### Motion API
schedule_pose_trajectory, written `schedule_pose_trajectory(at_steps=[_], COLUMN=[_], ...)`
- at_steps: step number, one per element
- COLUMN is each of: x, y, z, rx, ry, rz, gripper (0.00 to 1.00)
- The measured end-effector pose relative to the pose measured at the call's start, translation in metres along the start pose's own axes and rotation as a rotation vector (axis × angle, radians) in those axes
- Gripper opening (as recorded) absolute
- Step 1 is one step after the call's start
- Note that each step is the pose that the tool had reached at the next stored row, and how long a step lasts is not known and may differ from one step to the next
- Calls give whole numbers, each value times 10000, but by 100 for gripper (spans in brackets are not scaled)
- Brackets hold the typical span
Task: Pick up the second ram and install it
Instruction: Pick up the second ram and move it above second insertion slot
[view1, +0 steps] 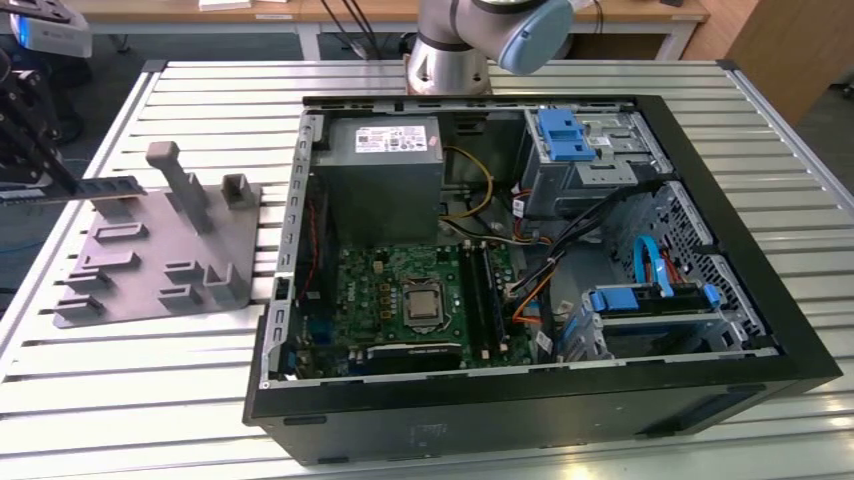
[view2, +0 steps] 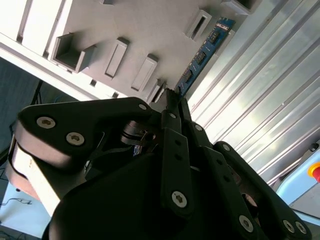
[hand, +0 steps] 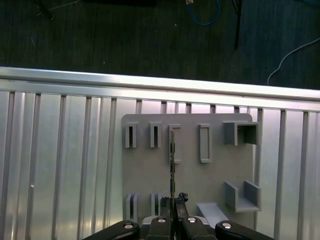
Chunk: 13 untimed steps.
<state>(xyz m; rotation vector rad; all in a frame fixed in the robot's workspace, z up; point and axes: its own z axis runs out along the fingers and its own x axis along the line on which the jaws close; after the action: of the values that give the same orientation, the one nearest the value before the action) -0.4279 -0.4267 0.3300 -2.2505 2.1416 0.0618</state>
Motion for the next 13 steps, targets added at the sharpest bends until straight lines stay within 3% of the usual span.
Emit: schedule_pose_trajectory(at_steps=[13], x=[-11], y=[1], z=[-210], rx=[2], ry=[-44], rz=[0], gripper=[14])
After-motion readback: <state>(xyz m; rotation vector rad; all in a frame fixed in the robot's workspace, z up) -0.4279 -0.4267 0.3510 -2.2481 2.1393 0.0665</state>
